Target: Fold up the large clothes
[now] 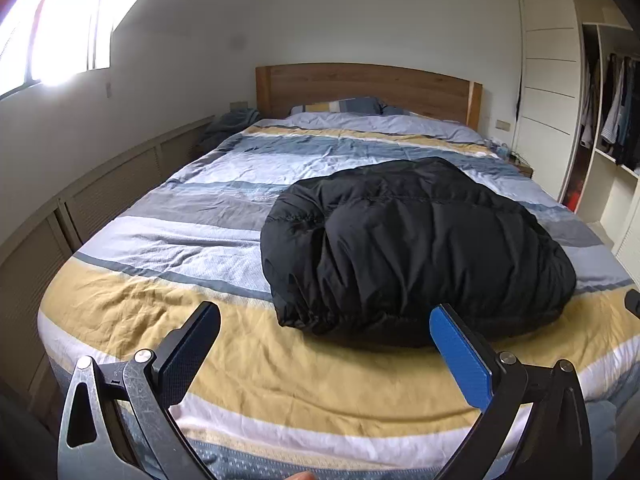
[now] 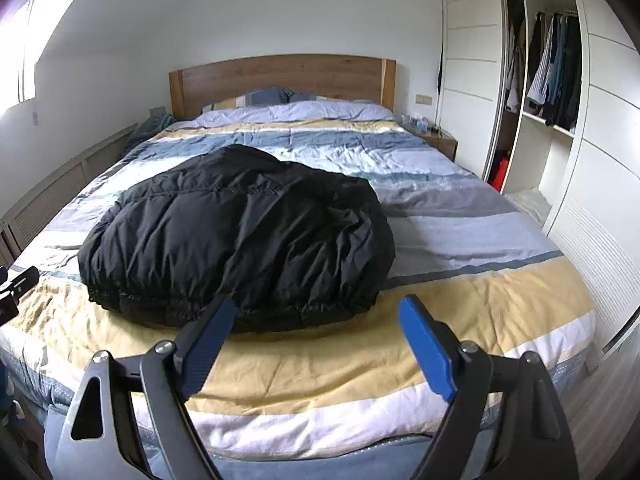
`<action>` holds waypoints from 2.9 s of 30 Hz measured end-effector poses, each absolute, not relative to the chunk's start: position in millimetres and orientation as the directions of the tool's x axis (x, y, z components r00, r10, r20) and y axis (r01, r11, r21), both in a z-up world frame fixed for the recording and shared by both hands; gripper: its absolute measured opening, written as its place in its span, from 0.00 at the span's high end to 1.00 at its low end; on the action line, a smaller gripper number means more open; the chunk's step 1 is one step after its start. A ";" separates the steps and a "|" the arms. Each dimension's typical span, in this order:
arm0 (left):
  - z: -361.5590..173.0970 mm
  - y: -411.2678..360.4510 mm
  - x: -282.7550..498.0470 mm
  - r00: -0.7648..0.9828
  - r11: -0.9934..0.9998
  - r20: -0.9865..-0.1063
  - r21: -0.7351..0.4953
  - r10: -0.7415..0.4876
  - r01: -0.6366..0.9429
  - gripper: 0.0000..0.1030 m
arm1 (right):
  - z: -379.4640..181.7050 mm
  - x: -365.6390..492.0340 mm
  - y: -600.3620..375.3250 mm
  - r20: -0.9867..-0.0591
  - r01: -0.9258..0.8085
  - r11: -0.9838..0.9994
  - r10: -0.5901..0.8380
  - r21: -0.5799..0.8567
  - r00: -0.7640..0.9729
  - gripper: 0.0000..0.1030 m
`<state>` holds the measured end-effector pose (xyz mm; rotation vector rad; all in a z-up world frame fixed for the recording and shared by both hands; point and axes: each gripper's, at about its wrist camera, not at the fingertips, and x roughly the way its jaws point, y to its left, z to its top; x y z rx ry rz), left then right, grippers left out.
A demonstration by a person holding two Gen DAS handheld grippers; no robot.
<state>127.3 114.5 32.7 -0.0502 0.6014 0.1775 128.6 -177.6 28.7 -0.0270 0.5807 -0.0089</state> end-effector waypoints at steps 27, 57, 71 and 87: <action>50.7 83.6 63.4 0.869 0.993 -0.485 0.004 0.103 -0.115 0.00 | 37.8 71.0 -169.9 -0.476 -0.039 0.999 0.019 -0.032 0.879 0.18; 28.0 106.7 191.5 0.812 0.989 -0.568 0.034 0.138 -0.144 0.00 | 15.8 198.6 -124.1 -0.536 -0.176 0.984 0.126 -0.042 0.835 0.18; 12.3 123.0 410.9 0.768 0.980 -0.623 -0.009 0.149 -0.197 0.00 | 10.1 411.7 -86.2 -0.532 -0.157 0.987 0.139 0.011 0.835 0.18; -45.8 140.9 514.2 0.627 0.965 -0.758 0.013 0.181 -0.263 0.00 | -54.0 518.3 -136.4 -0.643 -0.109 0.985 0.168 0.131 0.748 0.18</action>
